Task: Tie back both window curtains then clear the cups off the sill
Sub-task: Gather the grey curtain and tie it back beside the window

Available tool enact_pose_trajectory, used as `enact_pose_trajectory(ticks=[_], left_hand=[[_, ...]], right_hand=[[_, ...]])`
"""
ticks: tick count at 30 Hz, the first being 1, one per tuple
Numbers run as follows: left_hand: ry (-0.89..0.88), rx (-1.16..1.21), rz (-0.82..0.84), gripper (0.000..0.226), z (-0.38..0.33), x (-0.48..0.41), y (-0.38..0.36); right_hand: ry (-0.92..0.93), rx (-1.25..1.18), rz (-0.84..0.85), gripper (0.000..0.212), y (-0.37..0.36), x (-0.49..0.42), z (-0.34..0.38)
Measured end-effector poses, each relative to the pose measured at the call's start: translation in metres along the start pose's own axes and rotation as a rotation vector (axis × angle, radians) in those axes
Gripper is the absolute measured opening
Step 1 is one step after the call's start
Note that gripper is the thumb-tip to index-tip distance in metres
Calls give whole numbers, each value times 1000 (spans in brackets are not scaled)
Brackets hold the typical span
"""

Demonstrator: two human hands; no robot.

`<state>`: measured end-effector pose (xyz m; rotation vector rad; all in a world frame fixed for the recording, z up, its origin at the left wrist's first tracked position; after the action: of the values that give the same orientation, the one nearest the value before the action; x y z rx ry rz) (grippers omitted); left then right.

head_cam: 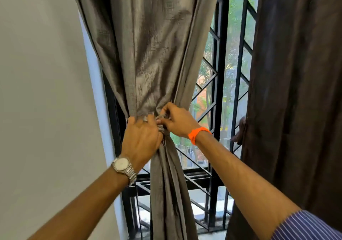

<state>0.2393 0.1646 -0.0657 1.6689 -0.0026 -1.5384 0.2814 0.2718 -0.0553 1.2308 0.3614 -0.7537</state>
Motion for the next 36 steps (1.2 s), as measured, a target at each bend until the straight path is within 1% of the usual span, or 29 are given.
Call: enact_pose_trajectory(ticks=[2,4,5,7,8,9,10,11,12,13,14,16,17,19,20,21,22,23,26,28,29,31,35,36], left_hand=[[0,13,-18,23,-9,11,-6],[-55,40,-66,26,-17,19,-10],[-93,23,-89,24,-20,21,-12],[-167,-31,-126,16,-26,21,-17],[-178,-34,-121,13,-28,19,-21],[-165,-13,-82,9,-29,17,-24],[-122,20,-27,5,-28,14,-28],[-64,61,45,2,-26,11,-32],[4,112,130,5,-21,7,-38],[83,180,214,13,-15,2,-44],[169,252,330,21,-6,-5,-55],[281,478,649,34,1,-17,-75],[299,587,789,37,-1,-21,-80],[332,742,969,37,-8,-27,-81],[359,809,1035,35,-10,-28,-83],[381,865,1085,33,-11,-29,-85],[385,895,1121,32,-12,-28,-87],[381,908,1141,32,-13,-27,-88],[375,920,1136,28,-10,-27,-92],[318,899,1129,25,-9,-26,-92],[268,888,1122,23,-8,-26,-92],[161,877,1116,22,-7,-26,-95],[89,909,1076,25,-2,-30,-108],[80,927,1069,26,-1,-31,-111]], right_hand=[[-108,39,2,42,3,-2,-13],[-184,106,-14,49,8,-1,-24],[-212,153,-28,51,11,0,-29],[-242,180,-55,47,13,2,-34],[-241,165,-58,44,11,2,-35],[-235,139,-51,41,7,3,-36],[-223,106,-39,33,2,4,-37],[-205,72,-22,20,-4,5,-40],[-165,47,5,10,-9,7,-41],[-102,33,39,14,-14,10,-40],[-35,16,73,22,-20,14,-40],[56,-58,90,29,-28,24,-39],[89,-122,58,29,-28,30,-36],[115,-288,-83,43,-27,44,-31],[102,-359,-166,52,-26,50,-30],[95,-376,-246,59,-25,55,-30],[110,-337,-318,61,-23,58,-27],[135,-266,-378,59,-21,61,-22],[175,-70,-539,43,-13,68,-10],[177,66,-595,29,-9,71,-7],[172,87,-595,22,-8,71,-9],[128,17,-559,16,-11,66,-18],[-22,-168,-495,31,-25,57,-40],[-39,-178,-479,29,-30,55,-42]])
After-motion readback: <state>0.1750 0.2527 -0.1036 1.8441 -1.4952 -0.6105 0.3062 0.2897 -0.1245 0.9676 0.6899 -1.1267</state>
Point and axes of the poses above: each hand's wrist, its own x-axis away from the middle knuckle, its own y-axis out of the back of the hand, z = x × y, the point moved 9 cm from there along -x, towards the middle knuckle, and after that the axes turned 13 degrees about y, right-handed, at the moved point
